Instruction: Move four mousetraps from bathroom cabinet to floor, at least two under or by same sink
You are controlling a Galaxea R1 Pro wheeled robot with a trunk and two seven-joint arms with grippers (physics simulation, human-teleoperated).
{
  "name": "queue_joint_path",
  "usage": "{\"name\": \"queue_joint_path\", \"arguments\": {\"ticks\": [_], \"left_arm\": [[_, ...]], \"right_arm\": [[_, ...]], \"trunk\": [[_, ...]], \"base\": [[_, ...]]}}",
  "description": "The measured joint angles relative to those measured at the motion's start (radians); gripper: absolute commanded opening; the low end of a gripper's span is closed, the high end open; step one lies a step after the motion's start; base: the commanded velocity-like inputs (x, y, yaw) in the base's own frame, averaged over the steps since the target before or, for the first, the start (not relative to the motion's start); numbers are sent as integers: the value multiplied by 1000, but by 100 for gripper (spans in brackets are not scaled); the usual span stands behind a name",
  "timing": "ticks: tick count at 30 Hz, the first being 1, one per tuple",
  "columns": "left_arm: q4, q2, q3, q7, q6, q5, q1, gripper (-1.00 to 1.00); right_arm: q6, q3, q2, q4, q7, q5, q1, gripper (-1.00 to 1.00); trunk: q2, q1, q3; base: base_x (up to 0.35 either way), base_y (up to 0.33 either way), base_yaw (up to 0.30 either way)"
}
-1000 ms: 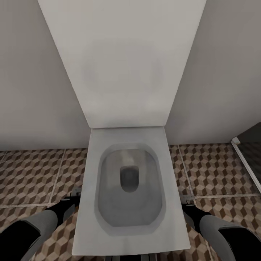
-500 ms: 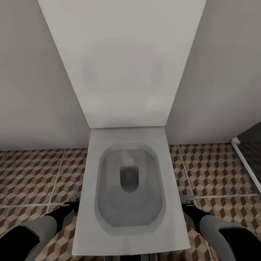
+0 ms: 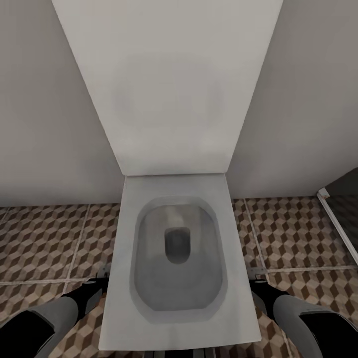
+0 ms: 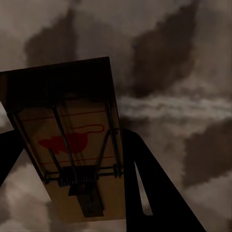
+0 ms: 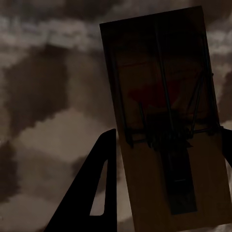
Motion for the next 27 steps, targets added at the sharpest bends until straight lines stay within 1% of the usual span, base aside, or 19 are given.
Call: {"name": "queue_joint_path", "arguments": {"ticks": [6, 14, 22, 27], "left_arm": [[0, -2, 0, 0, 8, 0, 0, -100], [0, -3, 0, 0, 9, -1, 15, -100], [0, -3, 0, -1, 9, -1, 20, -100], [0, -9, 0, -1, 9, 0, 21, -100]], "right_arm": [[0, -1, 0, 0, 0, 0, 0, -100], [-2, -2, -1, 0, 0, 0, 1, -100], [-18, -2, -2, 0, 0, 0, 1, -100], [-25, -2, -2, 0, 0, 0, 17, -100]], "trunk": [[0, 0, 0], [0, 0, 0], [0, 0, 0], [0, 0, 0]], "base": [[0, 0, 0], [0, 0, 0], [0, 0, 0], [0, 0, 0]]}}
